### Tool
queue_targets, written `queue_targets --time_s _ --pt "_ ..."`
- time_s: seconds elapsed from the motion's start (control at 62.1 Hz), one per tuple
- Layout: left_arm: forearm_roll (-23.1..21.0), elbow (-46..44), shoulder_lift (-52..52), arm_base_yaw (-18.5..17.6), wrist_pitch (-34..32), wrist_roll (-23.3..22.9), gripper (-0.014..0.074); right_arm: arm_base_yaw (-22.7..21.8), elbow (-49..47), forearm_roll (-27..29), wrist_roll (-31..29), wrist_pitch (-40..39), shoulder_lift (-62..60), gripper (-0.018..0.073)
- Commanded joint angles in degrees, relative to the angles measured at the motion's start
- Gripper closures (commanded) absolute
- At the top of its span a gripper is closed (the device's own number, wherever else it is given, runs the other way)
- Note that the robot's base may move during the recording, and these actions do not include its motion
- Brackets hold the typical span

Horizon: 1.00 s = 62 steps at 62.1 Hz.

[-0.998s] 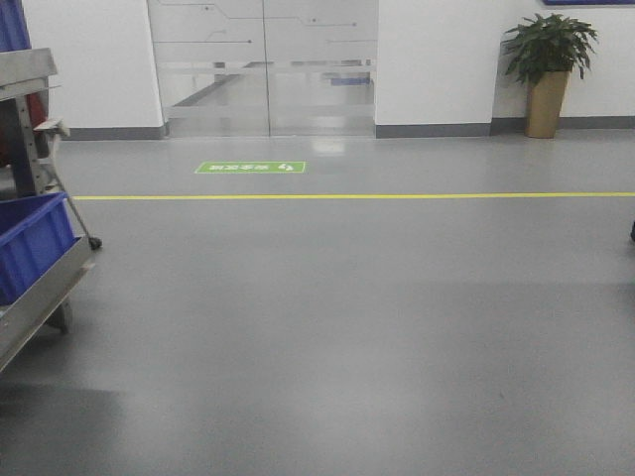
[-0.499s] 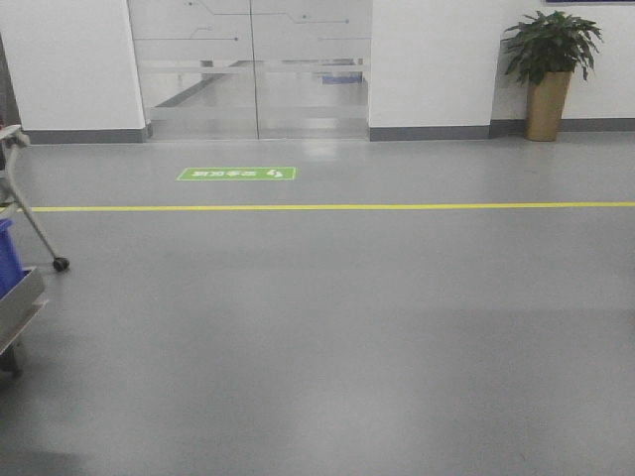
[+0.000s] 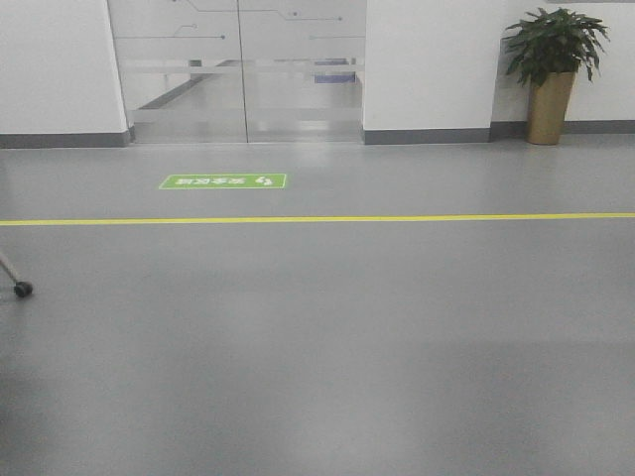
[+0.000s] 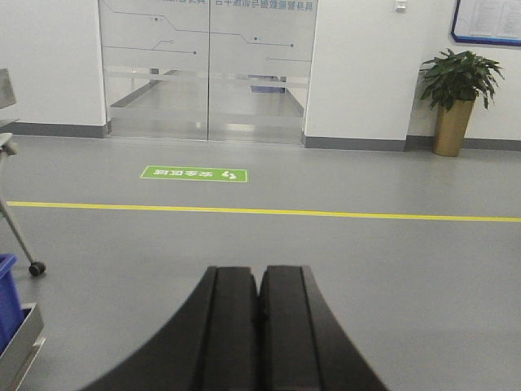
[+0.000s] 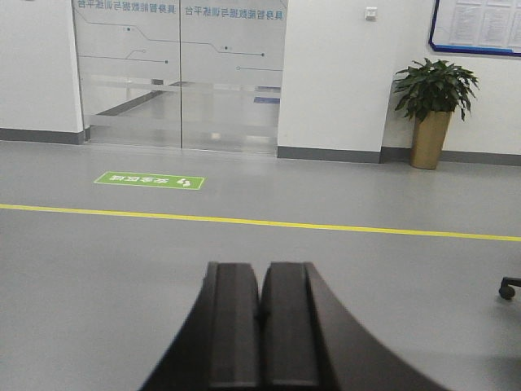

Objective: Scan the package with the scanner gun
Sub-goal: 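Drive the base forward and turn toward the red-framed table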

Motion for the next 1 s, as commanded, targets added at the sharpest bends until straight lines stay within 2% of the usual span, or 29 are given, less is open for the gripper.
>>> queue_targets --time_s 0.0,0.982 --pt "0.0 -0.1 -0.2 0.1 -1.1 0.0 0.0707 -0.1 0.0 -0.1 -0.2 -1.3 -0.2 0.0728" --pt "0.0 -0.1 -0.2 0.1 -1.1 0.0 0.0707 -0.1 0.0 -0.1 -0.2 -1.3 -0.2 0.0728"
